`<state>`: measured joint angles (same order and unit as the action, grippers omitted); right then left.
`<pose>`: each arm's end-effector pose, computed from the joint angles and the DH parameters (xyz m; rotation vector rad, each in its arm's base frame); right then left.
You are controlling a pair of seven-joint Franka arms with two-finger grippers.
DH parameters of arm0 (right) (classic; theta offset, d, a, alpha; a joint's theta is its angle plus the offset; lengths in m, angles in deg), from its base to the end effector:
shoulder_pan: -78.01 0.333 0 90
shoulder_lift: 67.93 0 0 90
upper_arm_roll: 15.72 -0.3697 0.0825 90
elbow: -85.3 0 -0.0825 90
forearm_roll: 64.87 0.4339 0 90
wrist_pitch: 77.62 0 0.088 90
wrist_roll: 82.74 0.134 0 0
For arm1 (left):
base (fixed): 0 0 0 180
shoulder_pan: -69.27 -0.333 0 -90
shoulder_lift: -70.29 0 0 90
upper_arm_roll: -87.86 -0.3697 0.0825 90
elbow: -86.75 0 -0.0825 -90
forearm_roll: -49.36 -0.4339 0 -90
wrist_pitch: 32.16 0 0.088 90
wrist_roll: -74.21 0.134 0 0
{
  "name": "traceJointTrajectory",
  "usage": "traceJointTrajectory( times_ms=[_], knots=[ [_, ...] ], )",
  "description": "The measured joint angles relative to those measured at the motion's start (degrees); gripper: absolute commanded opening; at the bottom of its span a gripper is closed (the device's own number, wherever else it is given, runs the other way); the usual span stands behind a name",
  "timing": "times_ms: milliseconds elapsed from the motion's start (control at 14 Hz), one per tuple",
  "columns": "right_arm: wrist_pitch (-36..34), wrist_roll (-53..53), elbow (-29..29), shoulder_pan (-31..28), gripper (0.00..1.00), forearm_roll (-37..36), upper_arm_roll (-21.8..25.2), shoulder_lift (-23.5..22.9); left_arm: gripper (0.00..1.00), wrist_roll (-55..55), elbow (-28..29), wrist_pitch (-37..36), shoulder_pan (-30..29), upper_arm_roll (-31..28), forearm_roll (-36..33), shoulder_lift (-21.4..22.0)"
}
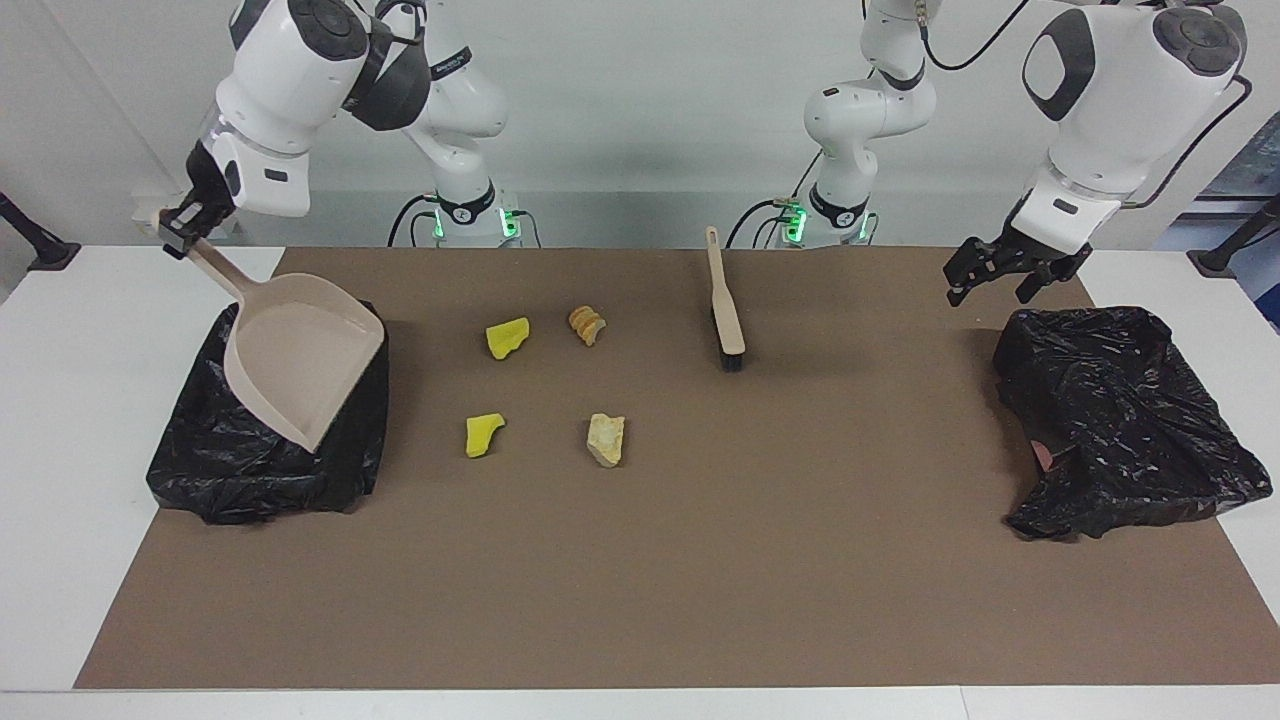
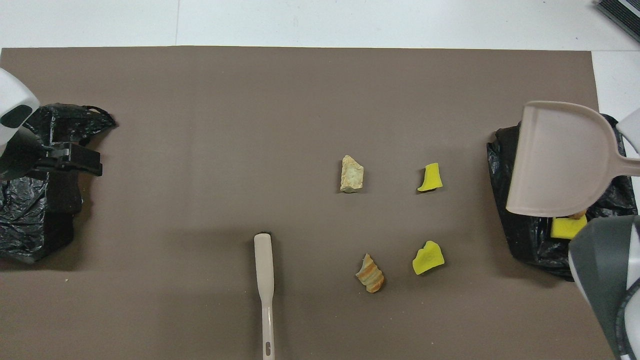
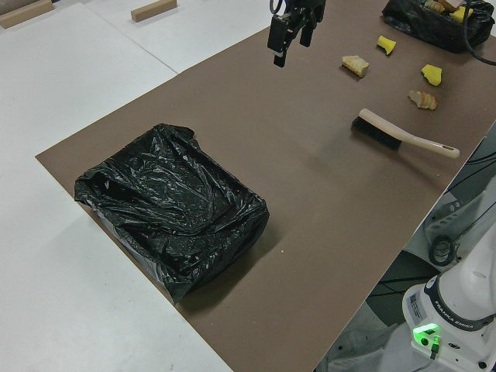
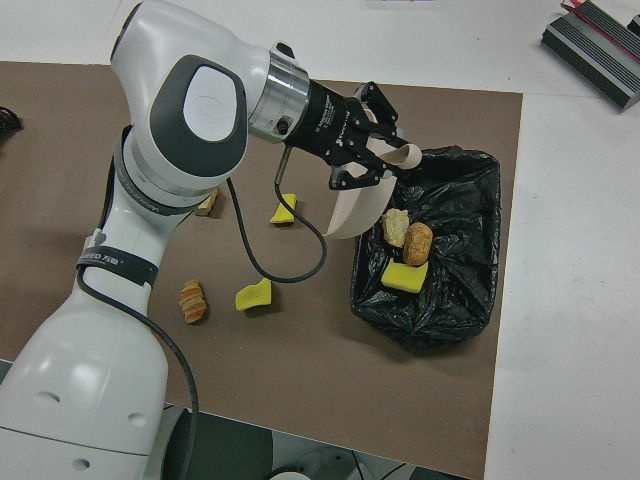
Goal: Sweep and dump trash in bin
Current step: 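Bring the emptied dustpan back to the table center with the right gripper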
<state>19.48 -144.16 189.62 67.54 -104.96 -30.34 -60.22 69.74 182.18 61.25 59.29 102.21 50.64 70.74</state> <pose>0.5698 -0.0284 0.6377 2.0120 1.4234 -0.4480 0.6014 -0.0494 0.6114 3.1231 0.0053 -0.0455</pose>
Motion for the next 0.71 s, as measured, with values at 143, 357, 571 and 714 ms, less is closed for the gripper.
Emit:
traceJointTrajectory(
  times_ms=[143, 357, 571, 714],
  knots=[
    [-2.6, 9.7, -3.3, 3.4, 0.0, 5.8, -0.1, -1.9, 1.0, 0.1, -0.9, -1.6, 0.0, 0.1, 0.0, 0.0],
    [-5.1, 26.9, -9.3, 10.0, 0.0, 11.5, -0.2, -7.7, 1.0, 0.5, -2.3, -2.9, 2.6, -2.6, 0.0, 0.1],
    [-5.3, 43.0, -16.4, 15.5, 0.0, 15.2, -0.2, -15.4, 1.0, 2.6, -3.2, -3.2, 10.6, -11.1, -0.1, 0.1],
    [-6.2, 54.6, -22.8, 19.6, 0.0, 16.7, -0.2, -21.4, 1.0, 3.8, -3.4, -3.2, 11.8, -12.6, -0.1, 0.3]
  ],
)
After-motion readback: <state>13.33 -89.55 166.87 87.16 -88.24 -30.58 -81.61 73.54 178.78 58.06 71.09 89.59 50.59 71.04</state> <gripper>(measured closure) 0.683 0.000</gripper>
